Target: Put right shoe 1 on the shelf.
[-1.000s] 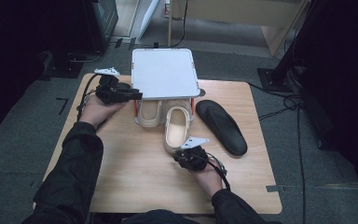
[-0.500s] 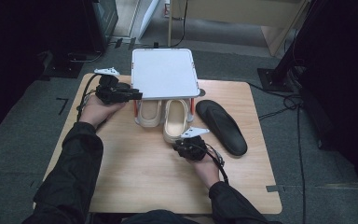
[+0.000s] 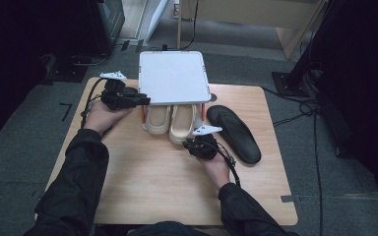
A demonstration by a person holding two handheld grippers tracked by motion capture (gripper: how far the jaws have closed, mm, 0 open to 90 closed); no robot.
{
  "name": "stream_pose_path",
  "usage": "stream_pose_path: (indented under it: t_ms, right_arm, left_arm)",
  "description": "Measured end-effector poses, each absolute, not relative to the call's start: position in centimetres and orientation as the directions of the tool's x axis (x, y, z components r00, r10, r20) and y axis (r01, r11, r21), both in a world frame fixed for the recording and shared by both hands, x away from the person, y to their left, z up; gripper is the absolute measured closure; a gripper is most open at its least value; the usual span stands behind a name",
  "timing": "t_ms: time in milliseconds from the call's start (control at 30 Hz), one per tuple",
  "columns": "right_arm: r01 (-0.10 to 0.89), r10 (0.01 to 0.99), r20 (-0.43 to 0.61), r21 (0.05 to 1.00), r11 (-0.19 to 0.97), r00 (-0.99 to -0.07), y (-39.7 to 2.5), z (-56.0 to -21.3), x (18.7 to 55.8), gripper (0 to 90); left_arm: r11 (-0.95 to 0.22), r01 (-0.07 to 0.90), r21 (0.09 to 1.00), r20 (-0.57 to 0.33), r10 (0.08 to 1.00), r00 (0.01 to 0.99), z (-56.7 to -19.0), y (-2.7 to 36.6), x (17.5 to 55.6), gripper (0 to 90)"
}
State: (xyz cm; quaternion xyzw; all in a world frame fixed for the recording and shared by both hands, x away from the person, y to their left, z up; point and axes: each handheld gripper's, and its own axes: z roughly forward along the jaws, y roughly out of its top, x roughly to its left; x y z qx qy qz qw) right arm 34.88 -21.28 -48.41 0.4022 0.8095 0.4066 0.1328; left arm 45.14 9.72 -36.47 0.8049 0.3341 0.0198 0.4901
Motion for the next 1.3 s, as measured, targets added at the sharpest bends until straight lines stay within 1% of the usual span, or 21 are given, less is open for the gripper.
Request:
stream_pose_path:
  t_ms: [133,200,333,400,500,567,667,833,1033,1300]
  right_arm:
    - [0.555,0.762,0.130,0.762,0.332,-0.634,-21.1,-48.3,35.1,75.0]
    - [0.557,0.749,0.140,0.758,0.340,-0.648,-20.6,-48.3,34.8,75.0]
    - [0.530,0.713,0.129,0.760,0.375,-0.690,-19.0,-48.6,34.5,74.4]
    - [0.526,0.708,0.123,0.759,0.385,-0.695,-18.5,-48.8,34.8,73.9]
    - [0.522,0.708,0.116,0.760,0.388,-0.696,-18.2,-49.1,35.4,75.6]
    - [0.526,0.724,0.098,0.754,0.394,-0.683,-18.4,-49.1,35.6,75.3]
    - [0.543,0.737,0.113,0.751,0.376,-0.666,-19.3,-49.0,35.8,76.0]
    - [0.547,0.762,0.092,0.751,0.369,-0.641,-20.1,-48.9,36.1,75.0]
    - [0.563,0.786,0.099,0.752,0.343,-0.610,-21.2,-48.8,36.7,74.0]
    - [0.569,0.785,0.121,0.756,0.324,-0.608,-21.6,-48.8,37.6,71.2]
  left_arm:
    - [-0.295,0.519,0.802,-0.297,0.558,0.775,-36.5,9.7,45.1,66.5]
    - [-0.296,0.518,0.802,-0.295,0.558,0.776,-36.5,9.7,45.1,66.5]
    - [-0.295,0.518,0.803,-0.296,0.558,0.776,-36.5,9.7,45.1,66.5]
    - [-0.295,0.518,0.803,-0.297,0.557,0.776,-36.5,9.7,45.1,66.5]
    - [-0.295,0.519,0.802,-0.297,0.556,0.776,-36.5,9.7,45.2,66.5]
    - [-0.295,0.518,0.803,-0.298,0.555,0.777,-36.5,9.8,45.2,66.7]
    - [-0.295,0.518,0.803,-0.297,0.555,0.777,-36.5,9.8,45.2,66.7]
    - [-0.294,0.518,0.804,-0.298,0.555,0.777,-36.5,9.8,45.2,66.8]
    - [-0.294,0.517,0.804,-0.297,0.555,0.777,-36.5,9.8,45.2,66.9]
    - [-0.294,0.517,0.804,-0.297,0.556,0.776,-36.5,9.8,45.2,67.0]
